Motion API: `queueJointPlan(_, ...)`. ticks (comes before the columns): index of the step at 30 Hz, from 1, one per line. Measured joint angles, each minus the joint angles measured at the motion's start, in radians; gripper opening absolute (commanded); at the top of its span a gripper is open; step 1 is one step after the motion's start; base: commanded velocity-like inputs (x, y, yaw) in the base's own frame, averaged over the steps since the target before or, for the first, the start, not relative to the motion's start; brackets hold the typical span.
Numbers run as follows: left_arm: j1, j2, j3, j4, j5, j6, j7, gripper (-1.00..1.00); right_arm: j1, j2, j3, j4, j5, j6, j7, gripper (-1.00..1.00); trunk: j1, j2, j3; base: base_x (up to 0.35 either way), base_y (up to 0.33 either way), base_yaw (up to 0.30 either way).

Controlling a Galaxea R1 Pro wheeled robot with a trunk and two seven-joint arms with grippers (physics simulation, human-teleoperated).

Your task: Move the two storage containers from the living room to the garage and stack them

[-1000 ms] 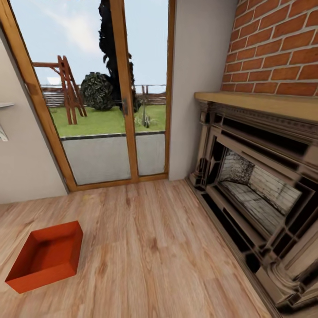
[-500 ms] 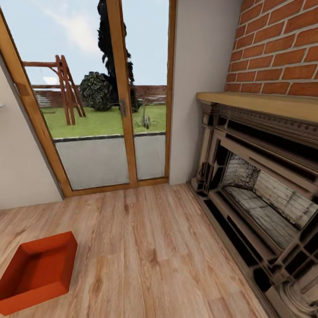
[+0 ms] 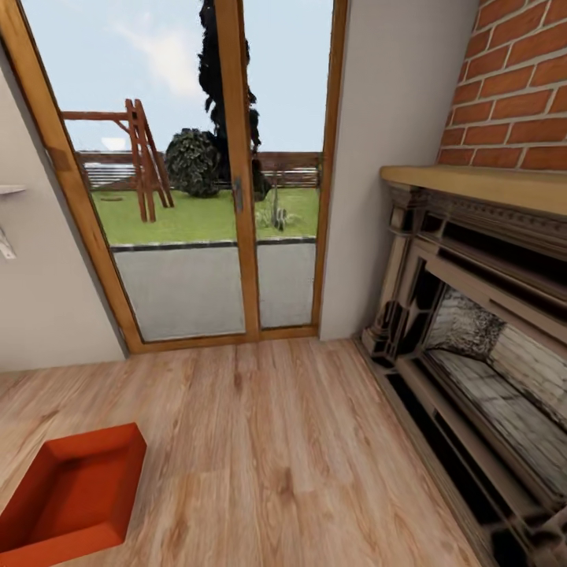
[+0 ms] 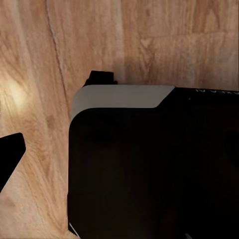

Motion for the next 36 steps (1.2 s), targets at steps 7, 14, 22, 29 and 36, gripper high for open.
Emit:
queueJointPlan(7,0.0,0.0,0.0,0.0,0.0,0.0,0.0,1.0,0.0,0.0,0.0,0.0,0.0,0.0,0.0,1.0,0.0,0.0,0.0,0.322,0.0,0.269)
queueJointPlan(14,0.0,0.0,0.0,0.0,0.0,0.0,0.0,1.0,0.0,0.0,0.0,0.0,0.0,0.0,0.0,1.0,0.0,0.0,0.0,0.322,0.0,0.269)
queueJointPlan(22,0.0,0.0,0.0,0.0,0.0,0.0,0.0,1.0,0.0,0.0,-0.001,0.0,-0.001,0.0,0.0,1.0,0.0,0.0,0.0,0.322,0.0,0.203)
queueJointPlan(29,0.0,0.0,0.0,0.0,0.0,0.0,0.0,1.0,0.0,-0.001,0.0,0.0,-0.001,0.0,0.0,1.0,0.0,0.0,0.0,0.322,0.0,0.02)
queueJointPlan(36,0.0,0.0,0.0,0.0,0.0,0.0,0.0,1.0,0.0,-0.002,0.0,0.0,0.0,0.0,0.0,1.0,0.0,0.0,0.0,0.322,0.0,0.001)
